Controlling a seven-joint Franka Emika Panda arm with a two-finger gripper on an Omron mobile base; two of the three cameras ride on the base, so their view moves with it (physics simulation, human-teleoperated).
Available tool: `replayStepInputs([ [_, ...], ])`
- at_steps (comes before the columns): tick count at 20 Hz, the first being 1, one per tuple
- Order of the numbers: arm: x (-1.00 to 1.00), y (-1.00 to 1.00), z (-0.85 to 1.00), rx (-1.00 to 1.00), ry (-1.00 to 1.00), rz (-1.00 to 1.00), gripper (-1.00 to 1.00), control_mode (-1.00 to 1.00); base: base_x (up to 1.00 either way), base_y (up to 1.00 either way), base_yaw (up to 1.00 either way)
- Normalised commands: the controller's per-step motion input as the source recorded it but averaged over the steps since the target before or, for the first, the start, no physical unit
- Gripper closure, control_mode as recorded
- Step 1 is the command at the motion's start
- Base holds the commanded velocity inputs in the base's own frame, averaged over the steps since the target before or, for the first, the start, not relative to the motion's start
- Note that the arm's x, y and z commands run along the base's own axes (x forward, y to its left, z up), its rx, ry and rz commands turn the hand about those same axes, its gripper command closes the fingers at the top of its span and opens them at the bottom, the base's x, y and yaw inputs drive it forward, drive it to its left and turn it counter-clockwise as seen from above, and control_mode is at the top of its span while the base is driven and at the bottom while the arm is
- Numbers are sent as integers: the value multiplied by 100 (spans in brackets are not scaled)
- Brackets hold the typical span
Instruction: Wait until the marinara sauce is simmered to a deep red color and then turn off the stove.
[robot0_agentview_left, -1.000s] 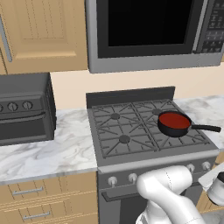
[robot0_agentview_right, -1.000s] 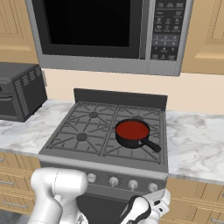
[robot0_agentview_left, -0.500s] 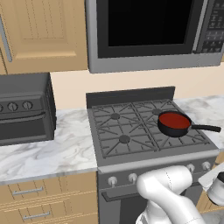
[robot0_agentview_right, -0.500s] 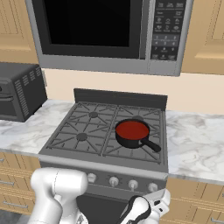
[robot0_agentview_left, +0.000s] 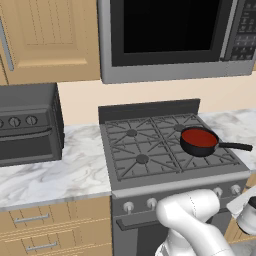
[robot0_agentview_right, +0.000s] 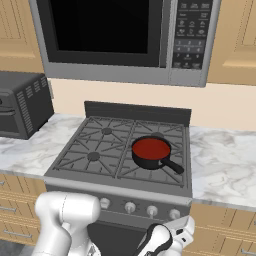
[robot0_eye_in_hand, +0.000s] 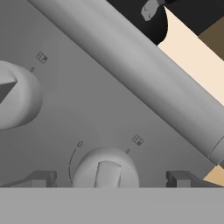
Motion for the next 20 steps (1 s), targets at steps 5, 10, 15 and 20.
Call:
replayStepInputs([
  [5,0,0,0,0,0,0,-100,-100,0,0,0],
  [10,7,0,0,0,0,0,-100,-100,0,0,0],
  [15,12,0,0,0,0,0,-100,-100,0,0,0],
  [20,16,0,0,0,0,0,-100,-100,0,0,0],
])
